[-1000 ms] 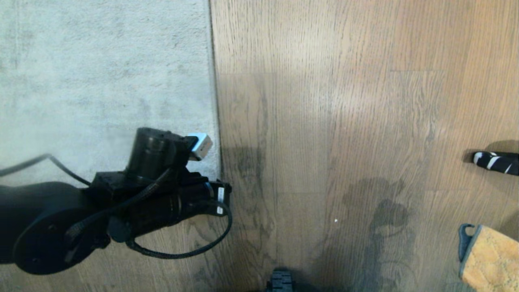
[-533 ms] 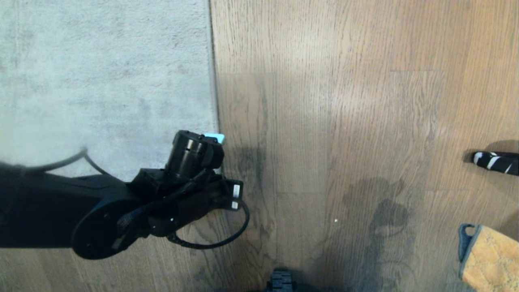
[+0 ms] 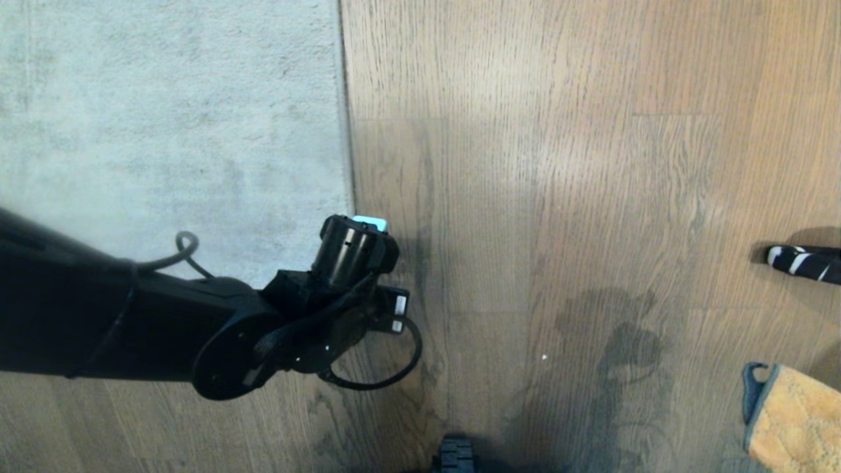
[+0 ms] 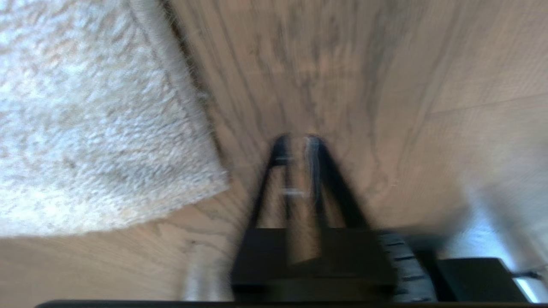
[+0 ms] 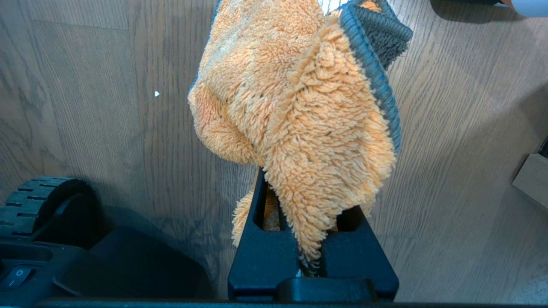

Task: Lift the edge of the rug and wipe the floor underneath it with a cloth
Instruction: Lift up the carpet

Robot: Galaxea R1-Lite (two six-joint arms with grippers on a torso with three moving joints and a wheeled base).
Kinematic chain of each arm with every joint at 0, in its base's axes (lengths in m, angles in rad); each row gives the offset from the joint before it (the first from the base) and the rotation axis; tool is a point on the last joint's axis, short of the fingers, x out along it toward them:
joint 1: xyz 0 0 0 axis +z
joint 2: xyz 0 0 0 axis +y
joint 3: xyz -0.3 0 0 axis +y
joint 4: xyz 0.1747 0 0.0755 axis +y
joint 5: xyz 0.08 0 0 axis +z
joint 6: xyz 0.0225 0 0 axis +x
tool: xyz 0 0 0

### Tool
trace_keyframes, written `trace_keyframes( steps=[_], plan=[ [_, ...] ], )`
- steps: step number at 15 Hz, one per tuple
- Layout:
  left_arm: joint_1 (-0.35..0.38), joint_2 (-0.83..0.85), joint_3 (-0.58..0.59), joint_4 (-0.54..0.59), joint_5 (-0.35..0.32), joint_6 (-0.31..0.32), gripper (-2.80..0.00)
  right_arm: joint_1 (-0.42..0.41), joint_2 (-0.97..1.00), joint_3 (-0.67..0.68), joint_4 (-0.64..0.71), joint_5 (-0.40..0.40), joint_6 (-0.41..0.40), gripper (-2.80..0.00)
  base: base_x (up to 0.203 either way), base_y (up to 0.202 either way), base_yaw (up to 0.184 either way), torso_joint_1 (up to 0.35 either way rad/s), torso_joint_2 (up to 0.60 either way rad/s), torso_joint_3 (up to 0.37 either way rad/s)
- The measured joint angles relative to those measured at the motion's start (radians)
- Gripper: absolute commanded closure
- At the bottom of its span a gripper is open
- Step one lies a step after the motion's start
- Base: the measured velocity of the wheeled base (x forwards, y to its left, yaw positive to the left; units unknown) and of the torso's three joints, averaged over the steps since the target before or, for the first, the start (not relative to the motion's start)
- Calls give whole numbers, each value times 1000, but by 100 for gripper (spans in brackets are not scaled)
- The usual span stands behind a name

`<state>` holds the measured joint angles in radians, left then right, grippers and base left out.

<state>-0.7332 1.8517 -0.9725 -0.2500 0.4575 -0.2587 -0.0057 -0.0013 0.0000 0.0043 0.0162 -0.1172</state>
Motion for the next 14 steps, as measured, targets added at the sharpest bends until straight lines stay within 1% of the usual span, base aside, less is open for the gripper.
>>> trace_keyframes(
  steps=[5, 7, 9, 11, 14],
  plan=[
    [-18, 20, 1, 7, 30, 10, -280, 0, 0, 0, 0, 0, 0, 0, 0, 0, 0, 0, 0, 0],
    [-23, 26, -13, 65, 49, 14, -280, 0, 0, 0, 0, 0, 0, 0, 0, 0, 0, 0, 0, 0],
    [-27, 26, -47, 172, 66, 15, -280, 0, 0, 0, 0, 0, 0, 0, 0, 0, 0, 0, 0, 0],
    [-32, 23, -79, 263, 101, 15, -280, 0, 0, 0, 0, 0, 0, 0, 0, 0, 0, 0, 0, 0],
    [-38, 21, -90, 281, 163, 15, -280, 0, 0, 0, 0, 0, 0, 0, 0, 0, 0, 0, 0, 0]
  ],
)
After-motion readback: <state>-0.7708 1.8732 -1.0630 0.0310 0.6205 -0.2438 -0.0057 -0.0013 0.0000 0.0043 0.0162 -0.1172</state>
